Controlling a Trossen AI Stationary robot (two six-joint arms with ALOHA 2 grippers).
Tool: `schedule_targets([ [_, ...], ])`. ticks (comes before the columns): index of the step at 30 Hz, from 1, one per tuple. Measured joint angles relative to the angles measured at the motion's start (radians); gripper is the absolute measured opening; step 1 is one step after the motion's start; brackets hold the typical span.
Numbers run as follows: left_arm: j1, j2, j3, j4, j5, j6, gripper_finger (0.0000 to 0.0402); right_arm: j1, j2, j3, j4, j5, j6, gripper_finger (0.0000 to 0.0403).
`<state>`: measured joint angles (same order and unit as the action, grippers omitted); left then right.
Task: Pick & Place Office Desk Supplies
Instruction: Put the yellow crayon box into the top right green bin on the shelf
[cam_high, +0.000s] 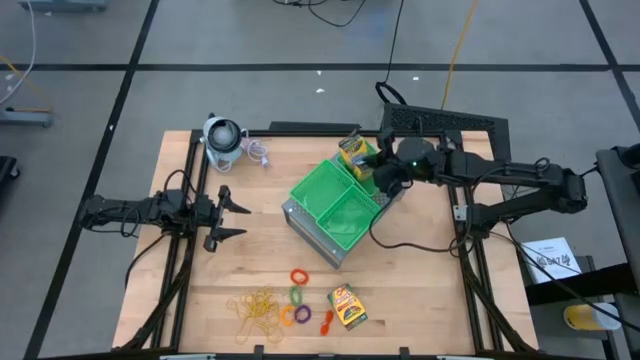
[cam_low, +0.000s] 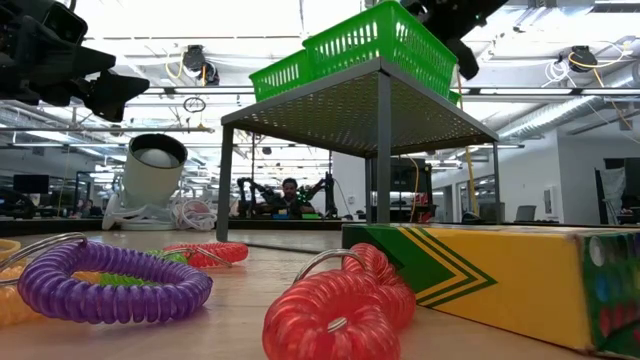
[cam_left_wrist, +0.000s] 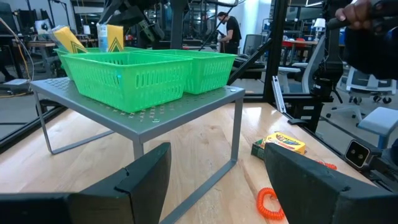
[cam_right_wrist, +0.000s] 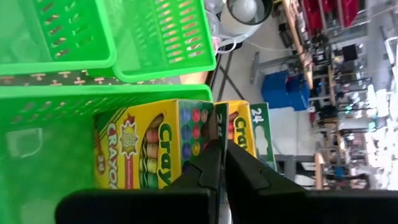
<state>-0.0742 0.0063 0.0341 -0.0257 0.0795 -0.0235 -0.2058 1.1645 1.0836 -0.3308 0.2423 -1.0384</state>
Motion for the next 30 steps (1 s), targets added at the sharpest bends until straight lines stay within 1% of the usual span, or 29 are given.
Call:
schedule_targets([
  [8, 0.000, 0.000, 0.000, 0.000, 0.000, 0.000, 0.0264, 0.000, 0.001, -0.047, 0.129, 0.000, -0.009, 0.0012],
  [13, 0.000, 0.000, 0.000, 0.000, 0.000, 0.000, 0.0264, 0.000, 0.001, -0.091, 0.224, 0.071, -0.070, 0.0013],
  [18, 0.000, 0.000, 0.000, 0.000, 0.000, 0.000, 0.0264, 0.000, 0.001, -0.139, 0.333, 0.077, -0.083, 0.0013],
  [22, 0.000, 0.000, 0.000, 0.000, 0.000, 0.000, 0.0264, 0.003, 0.001, -0.144, 0.349, 0.075, -0.092, 0.0020],
  [27, 0.000, 0.000, 0.000, 0.000, 0.000, 0.000, 0.0264, 0.011, 0.001, -0.144, 0.355, 0.077, -0.030, 0.0035],
  [30, 0.000, 0.000, 0.000, 0.000, 0.000, 0.000, 0.0264, 0.011, 0.001, -0.144, 0.357, 0.077, -0.024, 0.0047],
])
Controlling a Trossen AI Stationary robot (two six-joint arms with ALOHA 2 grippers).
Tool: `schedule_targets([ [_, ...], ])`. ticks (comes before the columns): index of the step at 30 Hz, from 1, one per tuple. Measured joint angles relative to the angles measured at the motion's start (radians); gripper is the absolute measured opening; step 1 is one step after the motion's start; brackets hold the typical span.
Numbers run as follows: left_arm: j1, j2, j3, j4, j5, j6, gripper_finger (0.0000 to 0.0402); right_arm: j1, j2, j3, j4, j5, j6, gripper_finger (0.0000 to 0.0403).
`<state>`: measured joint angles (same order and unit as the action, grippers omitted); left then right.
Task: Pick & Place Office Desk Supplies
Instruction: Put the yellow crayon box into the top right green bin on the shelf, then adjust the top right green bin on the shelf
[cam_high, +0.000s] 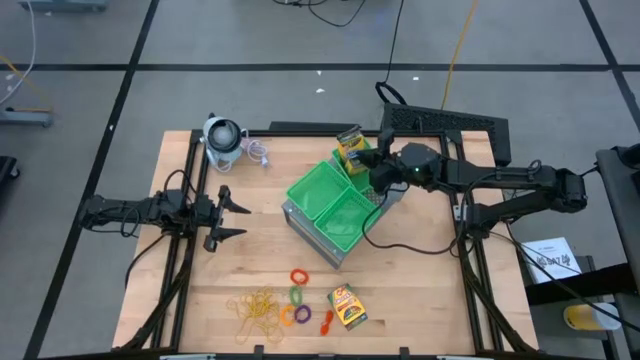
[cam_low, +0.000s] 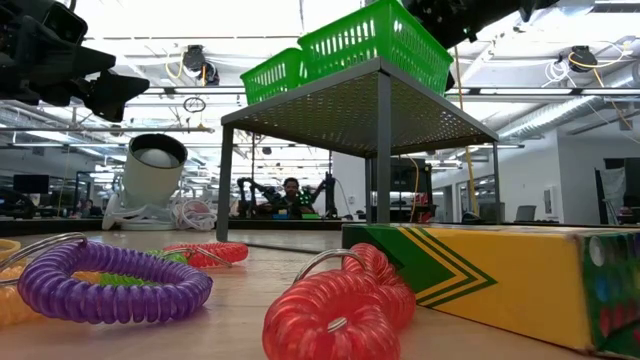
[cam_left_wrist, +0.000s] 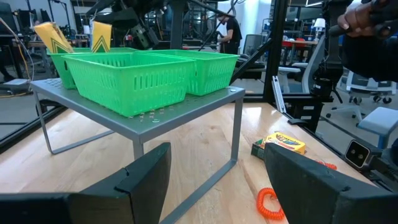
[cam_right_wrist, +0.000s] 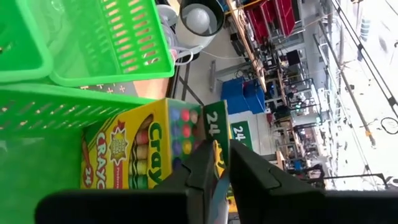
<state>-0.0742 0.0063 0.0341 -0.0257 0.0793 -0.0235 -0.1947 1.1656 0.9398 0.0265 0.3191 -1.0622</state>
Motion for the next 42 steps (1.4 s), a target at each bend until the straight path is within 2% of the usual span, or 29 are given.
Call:
schedule_targets([
  [15, 0.000, 0.000, 0.000, 0.000, 0.000, 0.000, 0.0264, 0.001, -0.001, 0.000, 0.129, 0.050, -0.062, 0.0129],
  [18, 0.000, 0.000, 0.000, 0.000, 0.000, 0.000, 0.0264, 0.024, -0.001, 0.000, 0.176, 0.136, -0.059, 0.0134],
  [23, 0.000, 0.000, 0.000, 0.000, 0.000, 0.000, 0.0264, 0.137, -0.015, 0.000, 0.251, 0.386, 0.015, 0.0130],
  [26, 0.000, 0.000, 0.000, 0.000, 0.000, 0.000, 0.0264, 0.222, -0.052, 0.000, 0.204, 0.433, 0.070, 0.0125],
  [28, 0.000, 0.000, 0.000, 0.000, 0.000, 0.000, 0.0264, 0.276, -0.079, 0.001, 0.175, 0.428, 0.149, 0.0120],
  [30, 0.000, 0.000, 0.000, 0.000, 0.000, 0.000, 0.0264, 0.316, -0.107, 0.001, 0.122, 0.374, 0.288, 0.0115],
  [32, 0.000, 0.000, 0.000, 0.000, 0.000, 0.000, 0.0264, 0.338, -0.135, 0.001, 0.055, 0.257, 0.429, 0.0111],
  [38, 0.000, 0.000, 0.000, 0.000, 0.000, 0.000, 0.0264, 0.346, -0.174, 0.001, -0.002, -0.198, 0.737, 0.0099],
  [40, 0.000, 0.000, 0.000, 0.000, 0.000, 0.000, 0.0264, 0.339, -0.174, 0.013, -0.025, -0.289, 0.807, 0.0095],
  [42, 0.000, 0.000, 0.000, 0.000, 0.000, 0.000, 0.0264, 0.330, -0.161, 0.043, -0.098, -0.327, 0.867, 0.0092],
])
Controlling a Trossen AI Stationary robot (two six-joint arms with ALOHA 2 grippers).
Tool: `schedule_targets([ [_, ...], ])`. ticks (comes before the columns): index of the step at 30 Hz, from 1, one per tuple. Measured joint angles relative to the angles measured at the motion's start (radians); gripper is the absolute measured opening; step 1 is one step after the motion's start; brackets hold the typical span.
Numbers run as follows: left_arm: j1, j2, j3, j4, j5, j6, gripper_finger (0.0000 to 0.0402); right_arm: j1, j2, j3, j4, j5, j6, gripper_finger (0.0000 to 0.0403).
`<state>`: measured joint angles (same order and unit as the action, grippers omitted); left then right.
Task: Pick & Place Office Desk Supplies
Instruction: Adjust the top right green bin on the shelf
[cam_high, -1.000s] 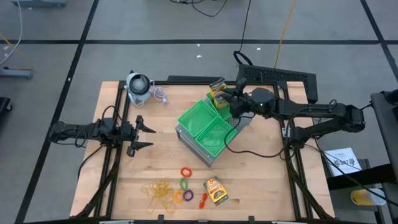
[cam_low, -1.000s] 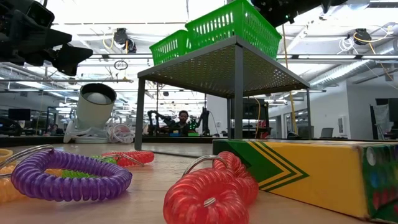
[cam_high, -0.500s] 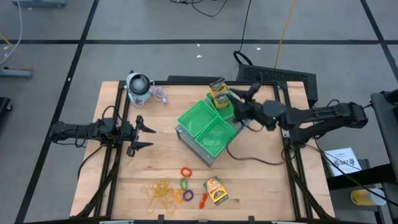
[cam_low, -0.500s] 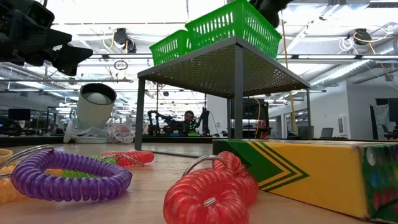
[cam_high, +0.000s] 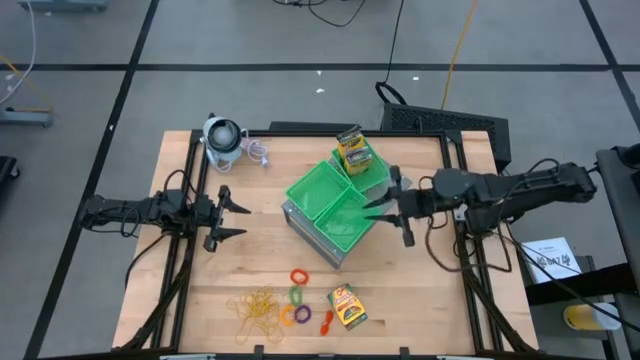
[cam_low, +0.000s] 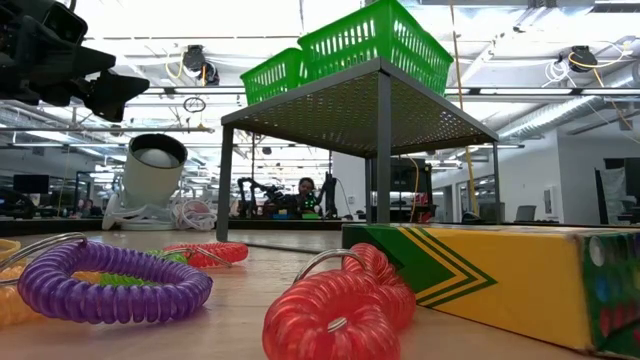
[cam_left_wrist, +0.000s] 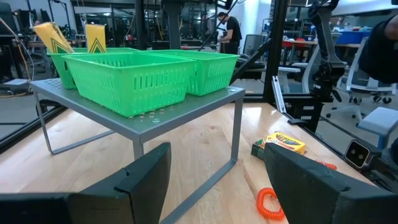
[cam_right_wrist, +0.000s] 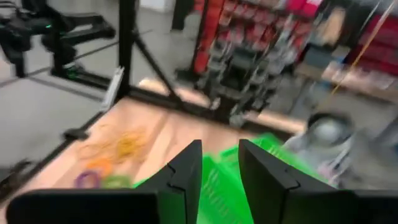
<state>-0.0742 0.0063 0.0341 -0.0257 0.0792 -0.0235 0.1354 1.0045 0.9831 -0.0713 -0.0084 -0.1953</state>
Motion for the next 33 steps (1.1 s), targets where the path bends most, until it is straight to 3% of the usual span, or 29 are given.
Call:
schedule_targets([
  [3, 0.000, 0.000, 0.000, 0.000, 0.000, 0.000, 0.0264, -0.005, 0.037, 0.071, -0.183, 0.011, 0.026, 0.0089],
  [10, 0.000, 0.000, 0.000, 0.000, 0.000, 0.000, 0.0264, -0.038, 0.183, 0.324, -0.623, 0.259, -0.046, 0.0105],
  [16, 0.000, 0.000, 0.000, 0.000, 0.000, 0.000, 0.0264, -0.195, 0.291, 0.450, -0.927, 0.269, -0.041, 0.0137],
  [24, 0.000, 0.000, 0.000, 0.000, 0.000, 0.000, 0.0264, -0.293, 0.306, 0.411, -0.969, 0.237, -0.195, 0.0176],
  [28, 0.000, 0.000, 0.000, 0.000, 0.000, 0.000, 0.0264, -0.293, 0.305, 0.400, -0.951, 0.238, -0.243, 0.0175],
  [33, 0.000, 0.000, 0.000, 0.000, 0.000, 0.000, 0.0264, -0.293, 0.305, 0.370, -0.903, 0.159, -0.272, 0.0164],
])
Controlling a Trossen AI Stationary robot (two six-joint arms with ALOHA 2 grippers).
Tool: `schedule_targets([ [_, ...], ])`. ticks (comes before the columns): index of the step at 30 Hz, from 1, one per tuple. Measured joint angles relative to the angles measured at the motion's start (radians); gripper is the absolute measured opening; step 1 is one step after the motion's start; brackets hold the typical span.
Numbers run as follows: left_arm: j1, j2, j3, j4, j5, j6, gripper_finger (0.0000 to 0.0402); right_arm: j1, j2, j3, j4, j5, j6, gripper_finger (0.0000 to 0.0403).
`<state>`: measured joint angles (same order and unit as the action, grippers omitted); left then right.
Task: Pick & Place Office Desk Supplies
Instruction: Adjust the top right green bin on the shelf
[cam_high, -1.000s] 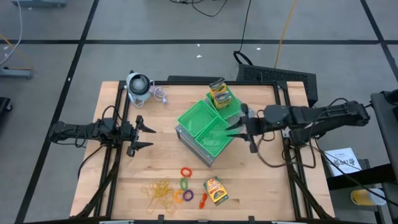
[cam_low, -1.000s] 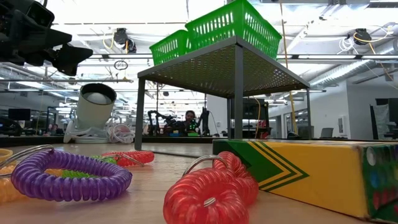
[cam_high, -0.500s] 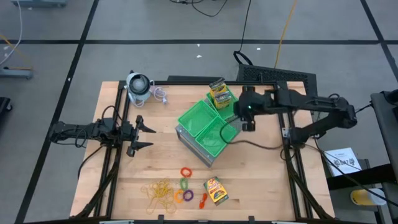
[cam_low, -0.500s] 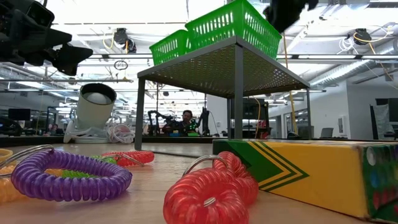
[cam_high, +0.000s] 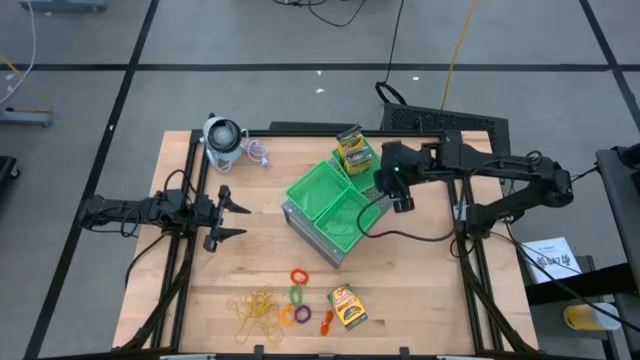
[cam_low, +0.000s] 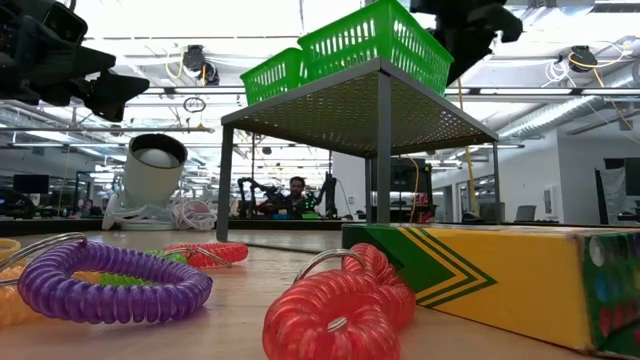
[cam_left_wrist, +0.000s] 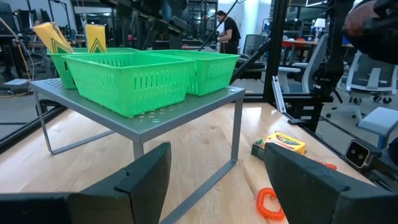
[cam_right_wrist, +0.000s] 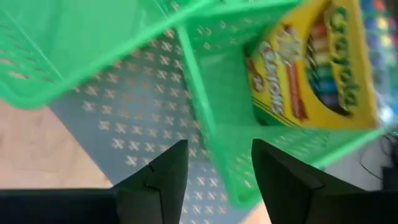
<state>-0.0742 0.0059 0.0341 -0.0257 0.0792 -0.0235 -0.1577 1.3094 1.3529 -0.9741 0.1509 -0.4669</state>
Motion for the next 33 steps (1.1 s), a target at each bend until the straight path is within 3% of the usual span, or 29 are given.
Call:
schedule_targets([
  [13, 0.000, 0.000, 0.000, 0.000, 0.000, 0.000, 0.0264, -0.032, 0.000, -0.073, 0.069, 0.009, -0.047, 0.0122],
  [24, 0.000, 0.000, 0.000, 0.000, 0.000, 0.000, 0.0264, -0.031, -0.025, -0.073, 0.011, 0.005, -0.125, 0.0008],
  [33, 0.000, 0.000, 0.000, 0.000, 0.000, 0.000, 0.0264, -0.031, -0.042, -0.074, -0.032, 0.004, -0.255, 0.0007],
])
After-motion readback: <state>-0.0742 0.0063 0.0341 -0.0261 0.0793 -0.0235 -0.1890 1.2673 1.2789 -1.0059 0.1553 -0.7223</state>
